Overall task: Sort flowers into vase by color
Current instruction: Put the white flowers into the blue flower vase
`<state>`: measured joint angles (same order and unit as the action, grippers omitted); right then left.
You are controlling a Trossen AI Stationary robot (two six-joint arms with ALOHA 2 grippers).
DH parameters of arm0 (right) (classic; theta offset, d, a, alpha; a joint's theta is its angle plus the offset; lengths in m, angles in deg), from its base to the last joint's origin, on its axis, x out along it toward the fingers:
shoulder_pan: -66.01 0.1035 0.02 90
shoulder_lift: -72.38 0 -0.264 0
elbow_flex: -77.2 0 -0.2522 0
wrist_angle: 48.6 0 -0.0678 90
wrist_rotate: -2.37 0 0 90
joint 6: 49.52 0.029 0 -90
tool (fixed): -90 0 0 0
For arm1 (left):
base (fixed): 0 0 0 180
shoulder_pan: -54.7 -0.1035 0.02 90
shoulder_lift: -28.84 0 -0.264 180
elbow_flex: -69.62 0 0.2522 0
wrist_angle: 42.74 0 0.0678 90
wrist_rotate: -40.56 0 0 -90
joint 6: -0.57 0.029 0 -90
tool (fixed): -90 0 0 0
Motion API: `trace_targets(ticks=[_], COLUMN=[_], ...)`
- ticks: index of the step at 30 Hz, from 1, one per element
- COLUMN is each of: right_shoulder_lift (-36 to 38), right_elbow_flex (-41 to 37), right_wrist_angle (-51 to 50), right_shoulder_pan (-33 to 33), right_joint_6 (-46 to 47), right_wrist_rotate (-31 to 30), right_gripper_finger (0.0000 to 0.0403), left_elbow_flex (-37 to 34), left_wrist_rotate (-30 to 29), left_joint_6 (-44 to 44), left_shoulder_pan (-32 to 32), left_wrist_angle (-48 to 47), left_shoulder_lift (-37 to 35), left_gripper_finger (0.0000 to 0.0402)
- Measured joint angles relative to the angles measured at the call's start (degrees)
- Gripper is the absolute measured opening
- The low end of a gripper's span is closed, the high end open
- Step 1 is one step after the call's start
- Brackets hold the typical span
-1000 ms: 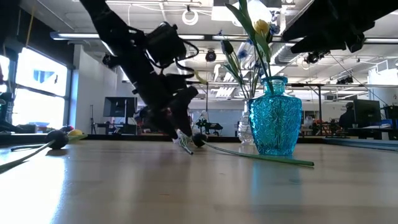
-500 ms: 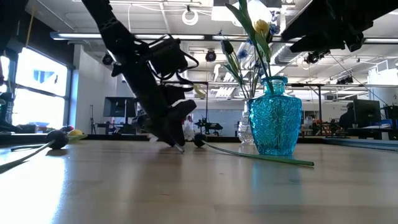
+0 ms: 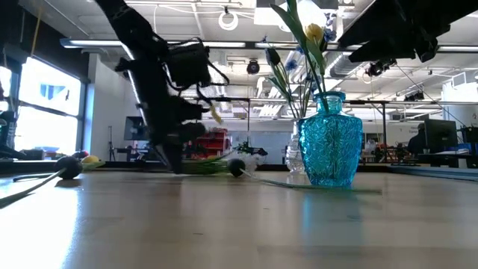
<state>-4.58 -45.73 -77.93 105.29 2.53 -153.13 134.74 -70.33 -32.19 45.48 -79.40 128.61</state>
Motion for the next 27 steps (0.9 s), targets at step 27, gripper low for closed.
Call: trace_targets(ticks=[27], right_shoulder_lift=[-0.01], right_elbow_flex=[0.0], right_wrist_angle=[0.87], right_shoulder_pan=[2.35], right_joint_6=[0.19], right_wrist_rotate=[-4.57], right_gripper_finger=[0.0231], left_elbow_flex=[-21.19], left_wrist_rotate=[12.38], left_joint_6=[2.39], left_shoulder_pan=[14.17], left_wrist_angle=[17.56], left_shoulder_lift=[-17.21], left_gripper_finger=[0.0009])
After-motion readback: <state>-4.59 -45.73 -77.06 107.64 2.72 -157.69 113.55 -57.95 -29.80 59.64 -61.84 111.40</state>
